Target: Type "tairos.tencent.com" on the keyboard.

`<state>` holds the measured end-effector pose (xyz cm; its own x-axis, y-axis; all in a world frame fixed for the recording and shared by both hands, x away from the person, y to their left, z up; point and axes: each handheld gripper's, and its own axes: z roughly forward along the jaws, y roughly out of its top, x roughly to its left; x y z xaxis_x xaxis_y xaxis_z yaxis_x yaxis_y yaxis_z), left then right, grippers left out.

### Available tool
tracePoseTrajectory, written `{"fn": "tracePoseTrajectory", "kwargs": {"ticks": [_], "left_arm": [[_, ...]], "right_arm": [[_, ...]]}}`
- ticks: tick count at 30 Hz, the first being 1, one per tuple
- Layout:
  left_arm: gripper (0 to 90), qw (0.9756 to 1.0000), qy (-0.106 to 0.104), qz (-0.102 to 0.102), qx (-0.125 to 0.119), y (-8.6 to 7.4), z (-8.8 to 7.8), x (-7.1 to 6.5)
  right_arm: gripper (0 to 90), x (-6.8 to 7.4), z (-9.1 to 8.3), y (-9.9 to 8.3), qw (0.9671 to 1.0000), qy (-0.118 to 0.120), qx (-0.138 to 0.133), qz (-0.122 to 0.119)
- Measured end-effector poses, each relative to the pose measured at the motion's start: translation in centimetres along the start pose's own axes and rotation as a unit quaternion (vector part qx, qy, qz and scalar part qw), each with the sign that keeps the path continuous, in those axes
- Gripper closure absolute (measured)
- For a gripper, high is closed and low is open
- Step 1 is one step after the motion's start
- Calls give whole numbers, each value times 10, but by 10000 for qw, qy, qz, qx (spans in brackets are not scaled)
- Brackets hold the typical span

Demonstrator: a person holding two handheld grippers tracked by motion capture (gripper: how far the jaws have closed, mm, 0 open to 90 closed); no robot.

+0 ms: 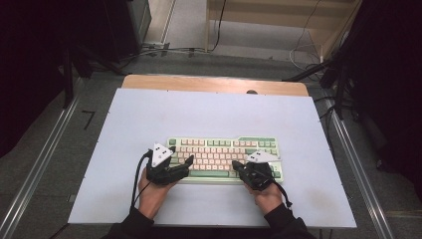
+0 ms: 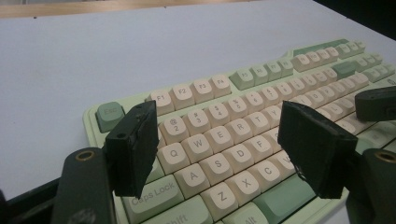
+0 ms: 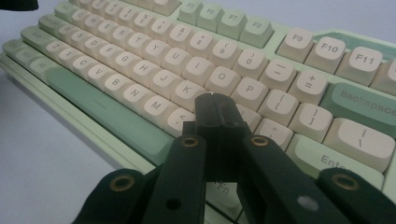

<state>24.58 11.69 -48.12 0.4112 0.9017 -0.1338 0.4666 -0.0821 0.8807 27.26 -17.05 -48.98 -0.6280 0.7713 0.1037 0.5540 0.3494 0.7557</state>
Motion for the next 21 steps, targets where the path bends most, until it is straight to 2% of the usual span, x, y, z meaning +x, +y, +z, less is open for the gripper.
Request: {"fn": "tracePoseTrajectory", "kwargs": {"ticks": [8,14,17,18,21], "left_arm": [[287,10000,1,8,41,0,0,0],[288,10000,13,-3,53,0,0,1],[288,10000,10,-16,56,0,0,1],[288,10000,13,-12,59,-1,1,1],[288,10000,15,-18,68,-1,0,1]], "right_arm": [[877,1,3,-1,9999,17,104,-28],[876,1,2,-1,10000,18,37,-29],[740,-2,-2,1,9998,85,-136,74],[722,-3,-4,2,9997,83,-200,96],[575,-6,-8,4,9990,46,-398,187]]}}
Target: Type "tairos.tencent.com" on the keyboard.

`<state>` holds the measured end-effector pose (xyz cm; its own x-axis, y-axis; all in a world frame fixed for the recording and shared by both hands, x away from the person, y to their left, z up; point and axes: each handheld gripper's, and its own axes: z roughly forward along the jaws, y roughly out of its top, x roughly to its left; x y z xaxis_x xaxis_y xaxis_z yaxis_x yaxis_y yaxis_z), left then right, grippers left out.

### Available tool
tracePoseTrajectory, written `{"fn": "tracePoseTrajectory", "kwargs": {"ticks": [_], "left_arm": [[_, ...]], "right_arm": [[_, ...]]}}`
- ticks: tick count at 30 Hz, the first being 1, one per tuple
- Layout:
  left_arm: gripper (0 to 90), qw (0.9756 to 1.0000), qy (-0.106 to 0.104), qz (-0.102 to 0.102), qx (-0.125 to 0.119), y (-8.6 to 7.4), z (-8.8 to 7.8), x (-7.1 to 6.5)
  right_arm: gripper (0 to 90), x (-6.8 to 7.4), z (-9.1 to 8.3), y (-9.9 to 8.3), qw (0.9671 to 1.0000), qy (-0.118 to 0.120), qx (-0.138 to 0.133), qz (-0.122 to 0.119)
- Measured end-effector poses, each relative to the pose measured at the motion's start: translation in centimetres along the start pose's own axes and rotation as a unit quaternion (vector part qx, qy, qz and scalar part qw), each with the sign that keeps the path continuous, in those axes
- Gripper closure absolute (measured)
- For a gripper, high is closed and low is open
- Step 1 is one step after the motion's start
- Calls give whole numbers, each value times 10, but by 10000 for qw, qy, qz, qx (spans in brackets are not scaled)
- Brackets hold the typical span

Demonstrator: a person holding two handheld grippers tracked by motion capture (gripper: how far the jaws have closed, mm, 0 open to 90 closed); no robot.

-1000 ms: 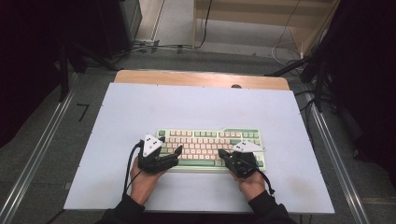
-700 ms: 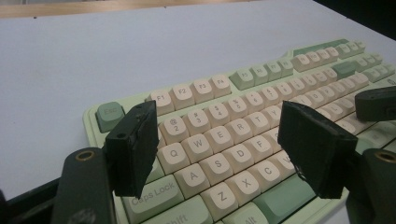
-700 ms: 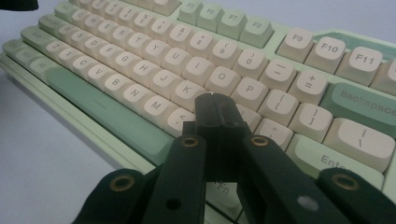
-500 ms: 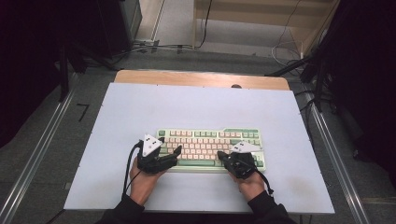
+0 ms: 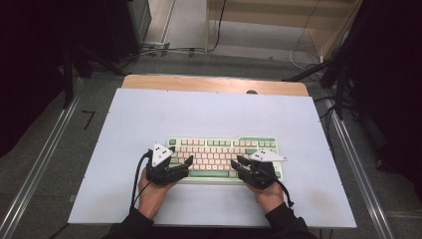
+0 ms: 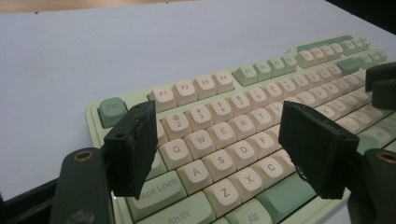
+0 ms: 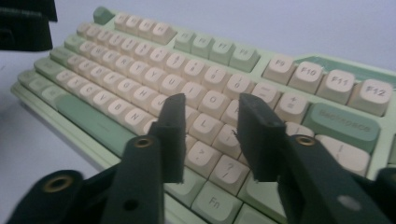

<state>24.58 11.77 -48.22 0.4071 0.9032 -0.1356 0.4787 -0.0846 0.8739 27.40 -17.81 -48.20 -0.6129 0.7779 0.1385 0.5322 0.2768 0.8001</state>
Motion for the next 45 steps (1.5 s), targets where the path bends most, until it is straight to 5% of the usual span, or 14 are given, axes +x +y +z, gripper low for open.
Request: {"fn": "tracePoseTrajectory", "kwargs": {"ticks": [5,8,22,41,45], "left_arm": [[290,10000,20,-4,4,-1,-1,0],[302,10000,24,-13,7,-1,-1,1],[354,9999,47,-75,56,-4,-7,3],[897,9993,-314,124,180,1,2,-4],[900,9991,-354,129,185,6,11,-9]], "right_arm": [[366,-8,-4,2,9996,-103,-188,198],[314,-12,-4,3,9992,-140,-255,284],[277,-13,0,7,9990,-192,-280,289],[278,-13,-3,5,9989,-278,-242,275],[278,-16,-7,2,9985,-357,-244,330]]}}
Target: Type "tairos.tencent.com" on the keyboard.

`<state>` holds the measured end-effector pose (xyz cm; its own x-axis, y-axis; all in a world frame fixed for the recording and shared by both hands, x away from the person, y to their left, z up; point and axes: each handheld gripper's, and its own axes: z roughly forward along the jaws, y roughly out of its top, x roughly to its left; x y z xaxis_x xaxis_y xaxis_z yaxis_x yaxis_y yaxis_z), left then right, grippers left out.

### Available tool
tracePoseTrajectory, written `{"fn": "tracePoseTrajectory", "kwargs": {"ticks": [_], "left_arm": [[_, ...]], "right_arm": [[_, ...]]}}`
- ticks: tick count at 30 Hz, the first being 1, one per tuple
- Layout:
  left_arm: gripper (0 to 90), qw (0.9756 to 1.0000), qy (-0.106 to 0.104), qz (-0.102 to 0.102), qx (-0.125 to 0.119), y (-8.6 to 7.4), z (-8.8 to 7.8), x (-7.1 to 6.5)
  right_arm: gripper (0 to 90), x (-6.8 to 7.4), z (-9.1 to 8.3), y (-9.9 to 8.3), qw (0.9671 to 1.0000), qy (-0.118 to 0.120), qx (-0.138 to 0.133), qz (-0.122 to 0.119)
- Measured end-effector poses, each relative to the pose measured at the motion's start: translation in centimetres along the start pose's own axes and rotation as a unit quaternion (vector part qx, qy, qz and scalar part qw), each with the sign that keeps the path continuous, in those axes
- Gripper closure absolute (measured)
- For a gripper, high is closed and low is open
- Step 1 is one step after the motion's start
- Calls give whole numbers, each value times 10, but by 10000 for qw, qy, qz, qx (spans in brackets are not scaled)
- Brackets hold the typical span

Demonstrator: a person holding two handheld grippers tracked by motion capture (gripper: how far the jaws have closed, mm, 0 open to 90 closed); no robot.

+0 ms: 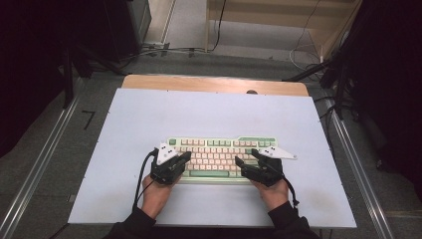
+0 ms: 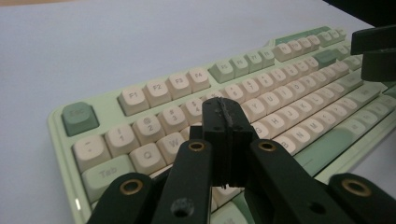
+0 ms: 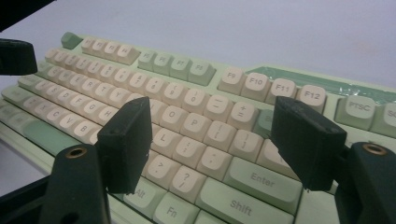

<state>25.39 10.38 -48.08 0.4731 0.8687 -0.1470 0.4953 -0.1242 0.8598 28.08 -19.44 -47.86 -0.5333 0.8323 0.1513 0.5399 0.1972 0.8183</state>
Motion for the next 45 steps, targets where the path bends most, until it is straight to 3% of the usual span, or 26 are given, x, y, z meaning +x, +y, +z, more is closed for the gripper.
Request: {"fn": "tracePoseTrajectory", "kwargs": {"ticks": [22,45], "left_arm": [[900,9991,-136,87,388,10,43,-15],[900,9975,-71,180,680,10,51,-17]], "right_arm": [[279,-15,-19,-12,9991,-346,-32,247],[279,-16,-23,-13,9989,-401,-59,254]]}}
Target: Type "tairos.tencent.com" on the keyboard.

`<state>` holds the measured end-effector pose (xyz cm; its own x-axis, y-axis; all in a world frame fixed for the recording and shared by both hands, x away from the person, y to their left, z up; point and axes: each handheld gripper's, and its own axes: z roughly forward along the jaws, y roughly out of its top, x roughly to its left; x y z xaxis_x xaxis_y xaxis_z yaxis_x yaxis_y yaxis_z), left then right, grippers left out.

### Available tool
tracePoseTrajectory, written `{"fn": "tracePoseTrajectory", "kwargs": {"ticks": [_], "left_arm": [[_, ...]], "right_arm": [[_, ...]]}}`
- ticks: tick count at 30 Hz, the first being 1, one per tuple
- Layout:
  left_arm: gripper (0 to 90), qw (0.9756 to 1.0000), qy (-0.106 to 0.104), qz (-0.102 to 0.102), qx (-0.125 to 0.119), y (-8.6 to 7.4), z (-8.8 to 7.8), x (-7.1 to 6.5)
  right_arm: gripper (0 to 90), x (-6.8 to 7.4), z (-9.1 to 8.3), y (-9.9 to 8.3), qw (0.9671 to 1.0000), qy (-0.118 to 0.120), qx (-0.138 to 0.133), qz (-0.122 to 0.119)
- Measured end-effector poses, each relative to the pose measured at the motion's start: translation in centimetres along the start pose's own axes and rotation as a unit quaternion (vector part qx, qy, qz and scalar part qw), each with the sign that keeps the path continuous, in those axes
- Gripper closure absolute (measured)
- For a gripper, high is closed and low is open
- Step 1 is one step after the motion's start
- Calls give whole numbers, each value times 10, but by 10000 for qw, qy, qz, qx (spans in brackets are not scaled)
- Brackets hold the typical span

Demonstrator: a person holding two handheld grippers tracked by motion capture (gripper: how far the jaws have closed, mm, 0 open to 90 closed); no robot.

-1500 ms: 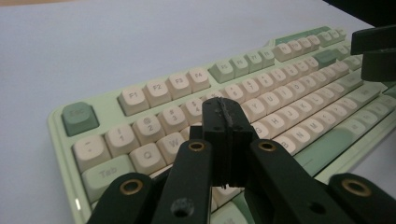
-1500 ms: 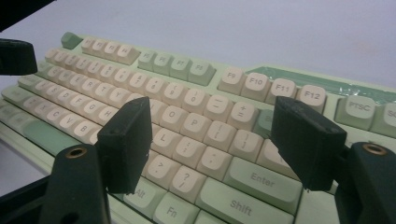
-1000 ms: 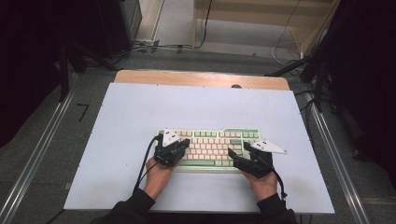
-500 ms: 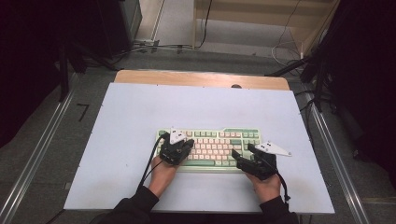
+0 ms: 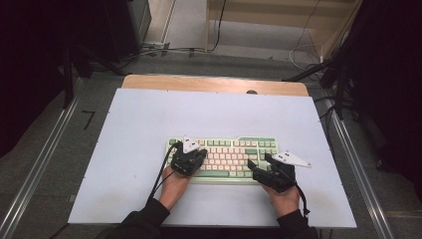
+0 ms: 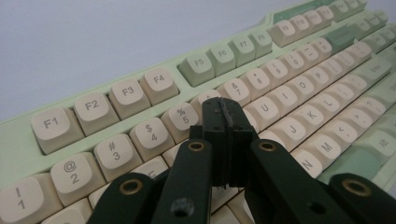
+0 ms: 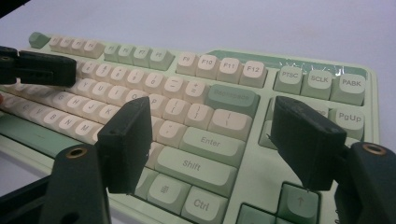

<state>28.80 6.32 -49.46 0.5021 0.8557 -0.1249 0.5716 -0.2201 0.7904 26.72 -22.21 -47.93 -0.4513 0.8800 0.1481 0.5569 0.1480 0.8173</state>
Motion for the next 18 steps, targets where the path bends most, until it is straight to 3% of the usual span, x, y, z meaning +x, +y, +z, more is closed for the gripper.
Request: {"fn": "tracePoseTrajectory", "kwargs": {"ticks": [18], "left_arm": [[900,9995,-37,-105,-309,4,-15,2]], "right_arm": [[279,2,1,1,10000,27,3,-20]]}}
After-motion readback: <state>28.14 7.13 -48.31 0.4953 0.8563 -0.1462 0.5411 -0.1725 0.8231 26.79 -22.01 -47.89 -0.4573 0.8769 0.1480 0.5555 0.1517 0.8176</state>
